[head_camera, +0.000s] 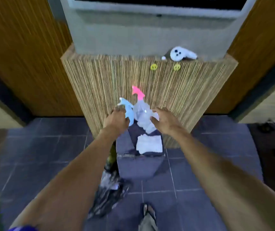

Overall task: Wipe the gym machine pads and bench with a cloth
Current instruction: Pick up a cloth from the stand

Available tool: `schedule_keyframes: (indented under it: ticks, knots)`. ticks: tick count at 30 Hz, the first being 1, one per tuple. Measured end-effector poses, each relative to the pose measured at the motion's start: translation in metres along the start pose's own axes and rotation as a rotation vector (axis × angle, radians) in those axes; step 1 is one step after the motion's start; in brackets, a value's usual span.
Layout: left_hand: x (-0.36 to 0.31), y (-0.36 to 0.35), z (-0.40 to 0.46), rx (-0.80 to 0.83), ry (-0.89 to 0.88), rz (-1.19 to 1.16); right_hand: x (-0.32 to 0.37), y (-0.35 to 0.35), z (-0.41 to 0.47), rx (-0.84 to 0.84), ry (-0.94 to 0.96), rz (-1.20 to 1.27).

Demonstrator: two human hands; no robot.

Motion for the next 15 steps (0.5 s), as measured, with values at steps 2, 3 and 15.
schedule_keyframes:
  ticks: [2,3,15]
  knots:
    - [0.01,-0.034,0.007,0.051,0.041,-0.001,-0.013,-0.032,0.006,0.06,0.008,-0.013]
    - [0.017,-0.055,0.009,0.07,0.062,-0.013,-0.021,-0.052,0.008,0.093,0.023,-0.004]
    - [0.093,-0.209,0.072,0.076,0.146,0.0,-0.102,-0.23,0.068,0.311,0.605,-0.205]
Point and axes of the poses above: each hand's wrist, its own z-axis towards the middle knuckle, its own y-axis out of the back of the hand, x = y × z, the point moved 4 cm from there along z, towards the middle knuckle, and after that the axes turned 10 degrees about -z, right-handed, at the moved point
